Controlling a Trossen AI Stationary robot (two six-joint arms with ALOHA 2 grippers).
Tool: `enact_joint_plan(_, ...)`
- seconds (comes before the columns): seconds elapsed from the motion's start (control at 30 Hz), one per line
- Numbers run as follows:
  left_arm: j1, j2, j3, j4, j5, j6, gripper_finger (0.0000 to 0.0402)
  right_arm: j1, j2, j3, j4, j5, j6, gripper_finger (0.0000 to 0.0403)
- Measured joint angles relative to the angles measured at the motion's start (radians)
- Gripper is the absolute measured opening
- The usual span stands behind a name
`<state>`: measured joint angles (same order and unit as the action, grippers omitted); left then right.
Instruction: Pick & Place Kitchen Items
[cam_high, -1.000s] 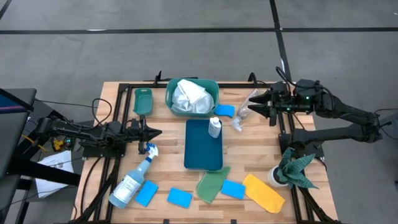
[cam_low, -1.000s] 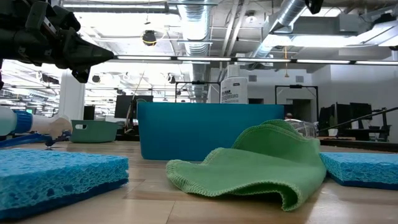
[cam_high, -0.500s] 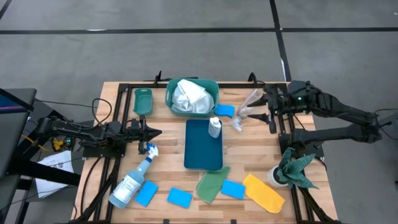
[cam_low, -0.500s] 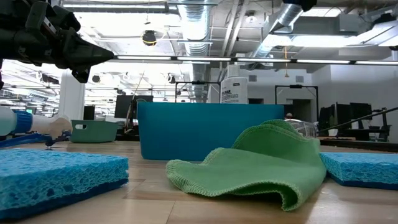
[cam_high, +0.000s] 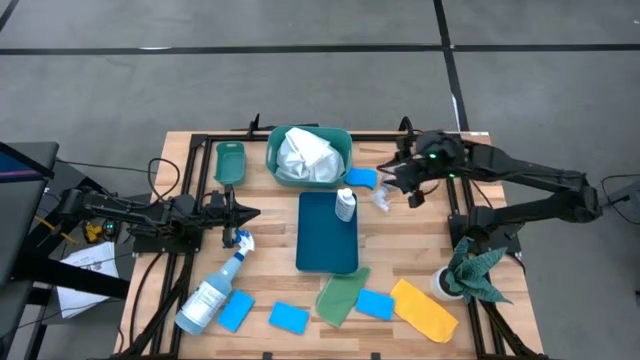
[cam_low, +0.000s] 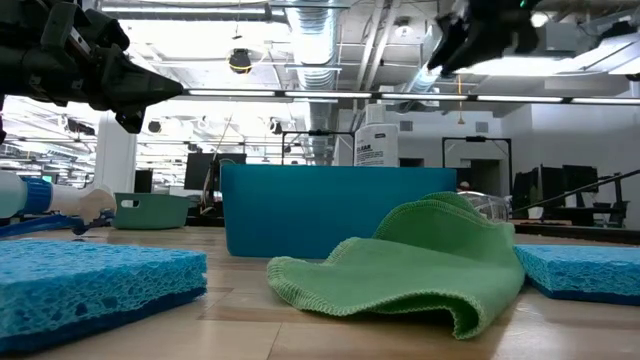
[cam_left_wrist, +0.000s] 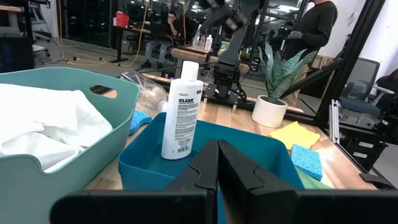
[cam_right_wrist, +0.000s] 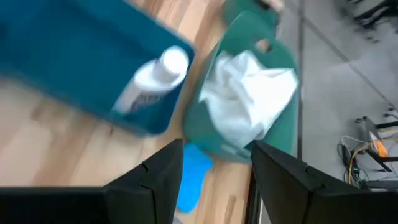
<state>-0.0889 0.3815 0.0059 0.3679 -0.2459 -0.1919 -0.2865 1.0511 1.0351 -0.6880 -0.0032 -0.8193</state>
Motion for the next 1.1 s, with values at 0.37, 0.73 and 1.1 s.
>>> enact_joint_plan(0.37, 0.0, 0.0, 0.0, 0.0, 0.0, 0.0, 0.0, -0.095, 0.215, -0.015, -0.083, -0.088, -0.176, 0.0182)
enact_joint_plan(0.73, 0.0, 0.0, 0.0, 0.0, 0.0, 0.0, 0.0, -0.116, 0.405, -0.045, -0.094, -0.105, -0.283, 0.0182)
enact_joint_plan(1.1, 0.0, 0.0, 0.0, 0.0, 0.0, 0.0, 0.0, -0.137, 0.441, -0.046, -0.051, -0.086, -0.29, 0.0189)
